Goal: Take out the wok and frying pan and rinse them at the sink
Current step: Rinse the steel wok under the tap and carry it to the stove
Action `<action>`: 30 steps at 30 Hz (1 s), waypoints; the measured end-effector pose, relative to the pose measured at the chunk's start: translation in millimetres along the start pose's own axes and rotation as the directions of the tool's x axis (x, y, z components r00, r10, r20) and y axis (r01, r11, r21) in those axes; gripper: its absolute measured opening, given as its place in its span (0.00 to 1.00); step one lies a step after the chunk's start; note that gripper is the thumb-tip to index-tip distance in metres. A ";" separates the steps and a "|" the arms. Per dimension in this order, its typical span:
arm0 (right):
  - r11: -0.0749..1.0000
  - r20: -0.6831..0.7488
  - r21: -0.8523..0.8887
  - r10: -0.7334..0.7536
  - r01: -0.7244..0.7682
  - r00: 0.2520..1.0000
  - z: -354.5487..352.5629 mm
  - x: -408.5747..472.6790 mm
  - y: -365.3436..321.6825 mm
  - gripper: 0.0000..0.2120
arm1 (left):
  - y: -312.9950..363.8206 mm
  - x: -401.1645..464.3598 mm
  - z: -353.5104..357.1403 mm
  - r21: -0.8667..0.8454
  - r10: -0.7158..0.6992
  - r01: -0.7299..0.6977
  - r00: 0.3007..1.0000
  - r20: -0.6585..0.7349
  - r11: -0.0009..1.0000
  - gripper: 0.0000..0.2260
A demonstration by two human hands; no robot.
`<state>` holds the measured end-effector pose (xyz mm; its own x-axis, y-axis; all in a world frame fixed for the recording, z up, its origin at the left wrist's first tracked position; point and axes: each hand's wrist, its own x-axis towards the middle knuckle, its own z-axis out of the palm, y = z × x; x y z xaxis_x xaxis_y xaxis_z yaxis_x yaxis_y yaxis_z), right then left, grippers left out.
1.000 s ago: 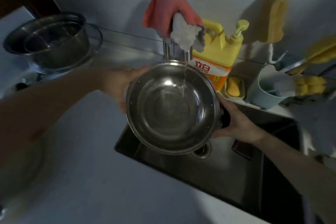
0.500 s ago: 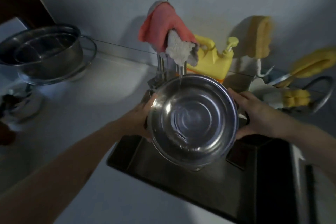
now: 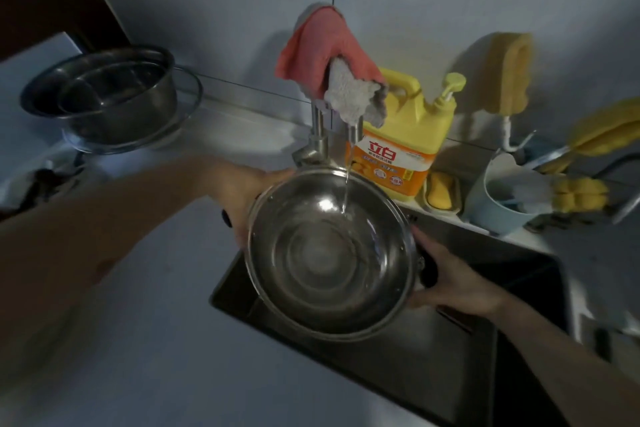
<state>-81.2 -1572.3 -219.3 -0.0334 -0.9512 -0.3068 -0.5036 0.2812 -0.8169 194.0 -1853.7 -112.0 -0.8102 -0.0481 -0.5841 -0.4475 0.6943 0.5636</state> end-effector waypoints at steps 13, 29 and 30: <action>0.872 -0.404 -0.476 -0.327 0.108 0.854 -7.7 -12.4 10.2 0.62 | -27.7 32.9 98.4 0.427 0.127 0.339 0.641 -0.757 0.838 0.68; 0.416 -0.350 -0.898 -0.873 0.145 0.339 -55.8 -84.3 -34.2 0.49 | 35.9 5.4 107.4 0.480 0.518 0.492 0.068 -0.853 0.726 0.52; 0.396 -0.339 -0.907 -0.886 0.140 0.316 -60.2 -87.7 -41.5 0.50 | 42.0 0.6 103.2 0.476 0.530 0.509 0.046 -0.847 0.717 0.52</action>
<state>-109.3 -1508.2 -129.1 0.1434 -0.5929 0.7924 -0.9876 -0.1368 0.0764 213.8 -1750.4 -148.9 -0.5953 -0.2422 0.7662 -0.5531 0.8152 -0.1721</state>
